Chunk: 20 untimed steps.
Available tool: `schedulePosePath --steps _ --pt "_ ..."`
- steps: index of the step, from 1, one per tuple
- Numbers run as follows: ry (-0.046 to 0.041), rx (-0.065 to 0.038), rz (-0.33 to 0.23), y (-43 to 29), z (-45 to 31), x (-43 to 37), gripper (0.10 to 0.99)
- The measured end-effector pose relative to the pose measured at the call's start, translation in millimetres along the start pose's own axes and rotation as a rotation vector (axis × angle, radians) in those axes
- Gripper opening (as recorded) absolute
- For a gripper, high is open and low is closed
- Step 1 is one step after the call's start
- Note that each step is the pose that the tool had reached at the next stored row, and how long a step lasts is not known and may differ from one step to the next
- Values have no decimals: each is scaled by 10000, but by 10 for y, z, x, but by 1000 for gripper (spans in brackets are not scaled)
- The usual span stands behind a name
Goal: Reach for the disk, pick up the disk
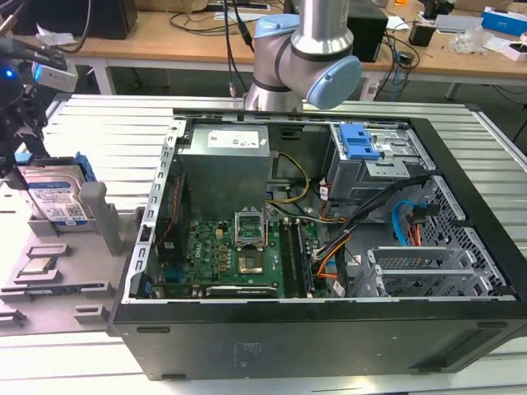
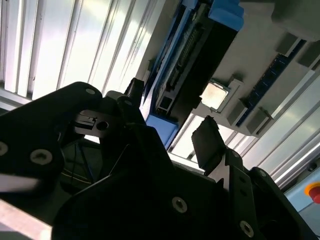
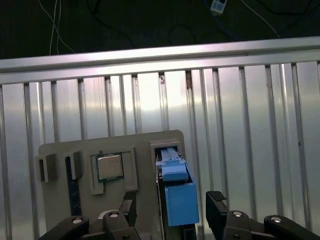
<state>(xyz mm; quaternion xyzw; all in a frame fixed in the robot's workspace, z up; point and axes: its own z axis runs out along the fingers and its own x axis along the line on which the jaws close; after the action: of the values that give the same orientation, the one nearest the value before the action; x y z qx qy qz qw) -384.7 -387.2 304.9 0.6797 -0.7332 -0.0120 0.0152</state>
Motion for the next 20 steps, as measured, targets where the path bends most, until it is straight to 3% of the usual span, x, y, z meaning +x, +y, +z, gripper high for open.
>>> schedulePosePath --steps 5,11,12,14,20 --pt "1 0 -37 -5 130 -1 663" --pt "3 0 -44 -5 139 -1 651" --pt "2 0 -45 -5 139 -1 518" --pt "1 0 -46 -5 139 -1 400" --pt "2 0 -48 -5 139 -1 369"
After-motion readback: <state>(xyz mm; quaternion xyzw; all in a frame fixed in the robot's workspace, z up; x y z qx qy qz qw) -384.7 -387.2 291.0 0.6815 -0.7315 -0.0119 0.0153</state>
